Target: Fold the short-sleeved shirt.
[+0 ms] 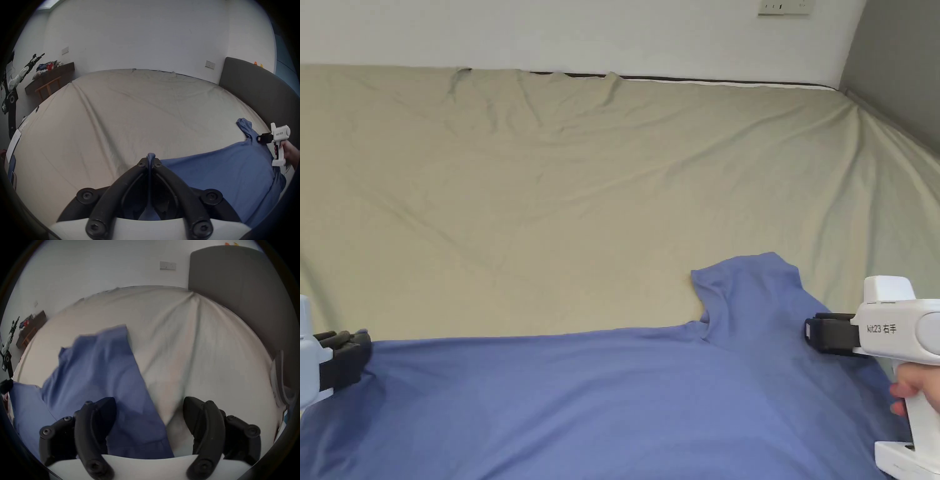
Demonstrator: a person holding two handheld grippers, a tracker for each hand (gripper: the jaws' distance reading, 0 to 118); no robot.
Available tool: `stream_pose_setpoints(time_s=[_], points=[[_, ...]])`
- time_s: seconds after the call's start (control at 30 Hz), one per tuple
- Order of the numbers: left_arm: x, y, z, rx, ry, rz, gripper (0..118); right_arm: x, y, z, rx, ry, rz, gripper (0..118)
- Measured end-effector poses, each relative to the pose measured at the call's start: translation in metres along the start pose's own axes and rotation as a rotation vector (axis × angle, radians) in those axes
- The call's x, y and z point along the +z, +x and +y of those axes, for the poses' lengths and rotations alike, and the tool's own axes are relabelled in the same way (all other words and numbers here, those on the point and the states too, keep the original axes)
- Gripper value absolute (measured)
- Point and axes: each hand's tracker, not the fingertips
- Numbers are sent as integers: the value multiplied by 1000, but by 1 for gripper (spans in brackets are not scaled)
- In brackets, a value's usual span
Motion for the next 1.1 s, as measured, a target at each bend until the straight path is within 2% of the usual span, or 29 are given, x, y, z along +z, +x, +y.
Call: stream_pose_setpoints(time_s=[0.03, 0.07, 0.1, 0.13, 0.17, 0.3, 0.37, 0.63, 0.8, 0.9, 1.03, 1.1], points=[[0, -1, -2, 5, -7, -2, 0, 0, 4, -4, -24, -74, 56, 55], [0, -1, -2, 7, -16, -5, 0, 6, 4, -5, -7, -66, 49, 36], [1, -1, -3, 8, -19, -7, 0, 10, 5, -4, 36, -78, 72, 9], [1, -2, -3, 8, -18, -6, 0, 15, 7, -4, 52, -78, 93, 5], [4, -3, -2, 12, -16, -6, 0, 22, 2, 2, 51, -77, 72, 5], [29, -8, 5, 51, 10, -28, 0, 57, -3, 7, 91, -18, 96, 4], [46, -11, 10, 43, 33, -24, 0, 79, 0, 12, 57, 9, 124, 4], [136, -30, 5, 90, 103, -81, 0, 196, 22, 7, 77, 127, 162, 4], [192, -37, -32, 118, 111, -133, 0, 268, 27, -31, 133, 162, 172, 4], [218, -38, -66, 105, 95, -139, 0, 296, 29, -68, 119, 146, 182, 4], [227, -41, -113, 104, 28, -148, 0, 304, 24, -123, 163, 99, 177, 4], [223, -43, -134, 111, -13, -136, 0, 297, 23, -146, 139, 57, 177, 4]])
